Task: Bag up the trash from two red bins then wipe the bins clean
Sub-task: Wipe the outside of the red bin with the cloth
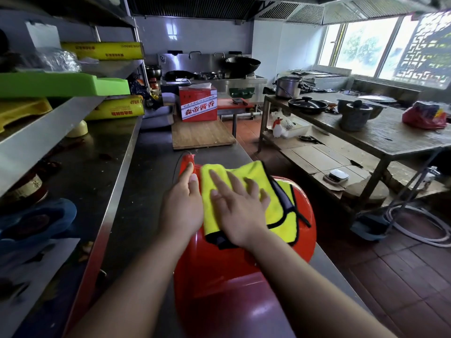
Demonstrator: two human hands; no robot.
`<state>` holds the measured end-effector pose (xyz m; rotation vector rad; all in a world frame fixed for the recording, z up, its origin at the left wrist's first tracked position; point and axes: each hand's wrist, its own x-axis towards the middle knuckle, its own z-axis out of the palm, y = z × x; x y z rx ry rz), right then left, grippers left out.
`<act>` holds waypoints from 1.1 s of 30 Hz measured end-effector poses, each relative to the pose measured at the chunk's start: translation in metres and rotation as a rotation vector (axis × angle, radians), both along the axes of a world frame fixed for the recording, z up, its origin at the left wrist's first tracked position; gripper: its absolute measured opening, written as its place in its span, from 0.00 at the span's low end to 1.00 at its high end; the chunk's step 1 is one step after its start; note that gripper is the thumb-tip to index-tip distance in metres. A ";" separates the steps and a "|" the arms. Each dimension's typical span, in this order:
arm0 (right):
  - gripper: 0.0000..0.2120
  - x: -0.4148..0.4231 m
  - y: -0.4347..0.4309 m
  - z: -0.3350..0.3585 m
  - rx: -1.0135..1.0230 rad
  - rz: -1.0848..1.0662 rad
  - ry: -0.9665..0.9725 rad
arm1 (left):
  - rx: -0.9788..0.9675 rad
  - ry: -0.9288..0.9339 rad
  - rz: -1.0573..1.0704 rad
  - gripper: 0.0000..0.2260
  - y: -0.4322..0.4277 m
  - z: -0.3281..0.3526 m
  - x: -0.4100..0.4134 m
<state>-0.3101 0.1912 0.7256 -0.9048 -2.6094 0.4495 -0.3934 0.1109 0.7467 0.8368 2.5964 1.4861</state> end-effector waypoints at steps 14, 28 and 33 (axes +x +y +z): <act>0.21 0.028 0.041 -0.024 0.014 -0.183 0.019 | 0.014 -0.079 -0.062 0.19 0.006 -0.008 -0.005; 0.22 0.023 0.036 -0.020 -0.014 -0.202 -0.040 | 0.067 -0.087 -0.021 0.18 0.015 -0.010 -0.013; 0.26 -0.011 -0.006 -0.011 0.076 -0.017 -0.026 | 0.081 -0.117 -0.036 0.18 0.016 -0.011 -0.019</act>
